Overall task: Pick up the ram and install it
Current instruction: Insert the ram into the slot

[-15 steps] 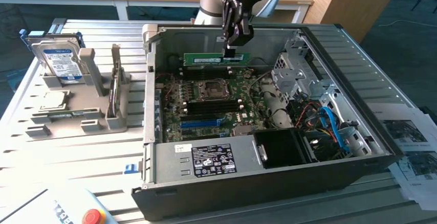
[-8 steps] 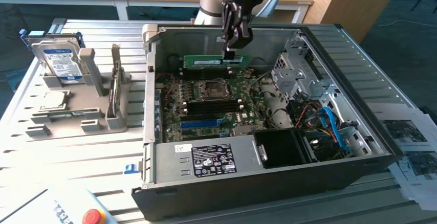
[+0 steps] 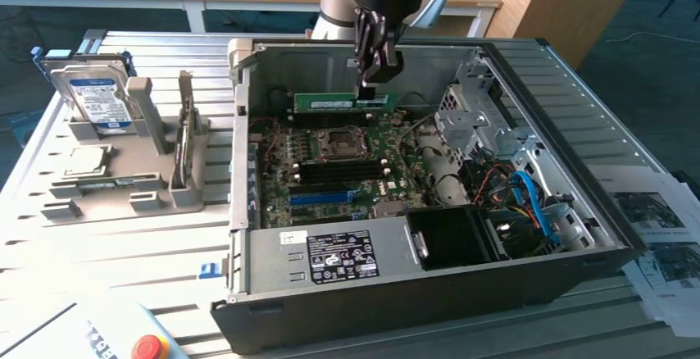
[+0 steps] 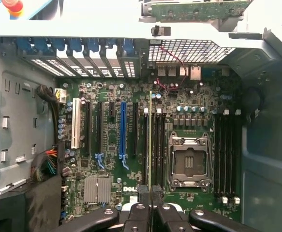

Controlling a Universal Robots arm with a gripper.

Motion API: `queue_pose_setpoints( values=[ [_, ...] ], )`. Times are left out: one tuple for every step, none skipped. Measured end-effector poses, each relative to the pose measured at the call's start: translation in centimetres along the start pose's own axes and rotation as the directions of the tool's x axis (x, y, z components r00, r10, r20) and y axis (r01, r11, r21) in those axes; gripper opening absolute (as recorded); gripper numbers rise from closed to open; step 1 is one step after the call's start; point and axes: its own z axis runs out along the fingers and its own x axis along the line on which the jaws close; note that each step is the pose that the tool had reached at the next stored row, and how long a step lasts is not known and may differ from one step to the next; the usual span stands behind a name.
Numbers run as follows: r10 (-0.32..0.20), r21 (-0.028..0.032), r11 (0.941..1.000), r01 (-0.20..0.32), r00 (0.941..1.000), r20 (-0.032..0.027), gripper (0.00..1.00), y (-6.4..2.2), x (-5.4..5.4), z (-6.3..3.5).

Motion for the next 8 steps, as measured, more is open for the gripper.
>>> queue_pose_setpoints(
  values=[
    [0.0,0.0,1.0,0.0,1.0,0.0,0.12,-0.01,0.0,0.1],
    [0.0,0.0,1.0,0.0,1.0,0.0,0.12,-0.01,0.0,0.2],
    [0.0,0.0001,1.0,0.0,1.0,0.0001,0.12,-0.01,0.0,0.3],
    [0.0,0.0,1.0,0.0,1.0,0.0001,0.12,-0.02,-0.01,0.38],
    [0.0,0.0,1.0,0.0,1.0,0.0,0.12,-0.02,-0.01,0.45],
    [0.0,0.0,1.0,0.0,1.0,0.0,0.12,-0.02,-0.01,0.52],
    [0.0,0.0001,1.0,0.0,1.0,0.0,0.12,-0.03,-0.01,0.59],
    [0.0,0.0,1.0,0.0,1.0,0.0,0.12,-0.03,-0.01,0.65]
  ],
)
